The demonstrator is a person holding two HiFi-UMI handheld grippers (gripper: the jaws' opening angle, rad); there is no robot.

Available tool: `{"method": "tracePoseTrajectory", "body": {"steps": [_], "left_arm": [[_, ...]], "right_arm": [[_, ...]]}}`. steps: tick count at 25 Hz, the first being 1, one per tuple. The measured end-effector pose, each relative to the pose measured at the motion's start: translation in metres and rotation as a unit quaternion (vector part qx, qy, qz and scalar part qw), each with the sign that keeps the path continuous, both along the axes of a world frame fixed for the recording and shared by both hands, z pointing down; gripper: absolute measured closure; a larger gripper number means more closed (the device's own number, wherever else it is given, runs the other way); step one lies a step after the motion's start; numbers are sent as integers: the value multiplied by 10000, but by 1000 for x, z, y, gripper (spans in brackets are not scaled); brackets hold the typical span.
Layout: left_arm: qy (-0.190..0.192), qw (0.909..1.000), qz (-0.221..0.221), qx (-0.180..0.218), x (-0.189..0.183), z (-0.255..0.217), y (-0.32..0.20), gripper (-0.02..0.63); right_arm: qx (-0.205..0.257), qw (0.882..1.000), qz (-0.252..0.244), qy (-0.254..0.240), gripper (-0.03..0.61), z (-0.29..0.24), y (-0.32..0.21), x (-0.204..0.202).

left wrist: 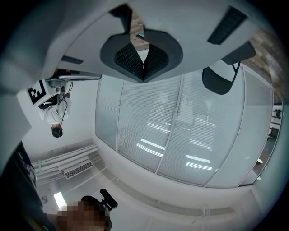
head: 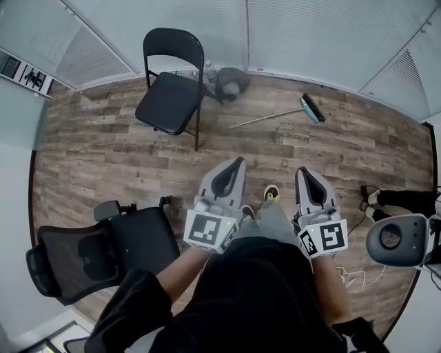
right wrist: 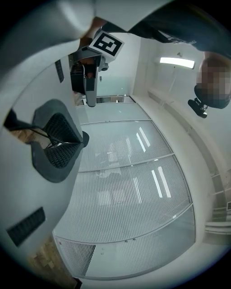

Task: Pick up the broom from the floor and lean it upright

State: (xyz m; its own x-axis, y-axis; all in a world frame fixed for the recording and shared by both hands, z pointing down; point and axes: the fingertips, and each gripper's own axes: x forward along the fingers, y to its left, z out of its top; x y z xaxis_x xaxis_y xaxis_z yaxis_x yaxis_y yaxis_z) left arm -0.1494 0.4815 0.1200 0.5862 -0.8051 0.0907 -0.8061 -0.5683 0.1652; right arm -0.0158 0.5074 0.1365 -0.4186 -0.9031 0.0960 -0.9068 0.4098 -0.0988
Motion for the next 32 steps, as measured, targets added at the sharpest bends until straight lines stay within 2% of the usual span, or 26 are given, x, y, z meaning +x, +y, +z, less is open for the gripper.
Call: {"method": "tracePoseTrajectory", "body": {"steps": [9, 20, 29, 32], "left_arm": [[20, 9999, -141, -77, 10, 7, -43, 594], [-146, 9999, -39, -27, 77, 4, -136, 594], [-404, 9991, -109, -35, 121, 8, -192, 594], [-502, 9986, -175, -31, 129, 10, -208, 594]], "right_arm": [[-117, 9999, -43, -68, 560, 12, -46, 16], [-55, 9997, -213, -58, 560, 9, -145, 81], [-113, 9976, -645, -244, 560, 15, -206, 130], [-202, 9958, -891, 34, 560, 23, -220, 139]]}}
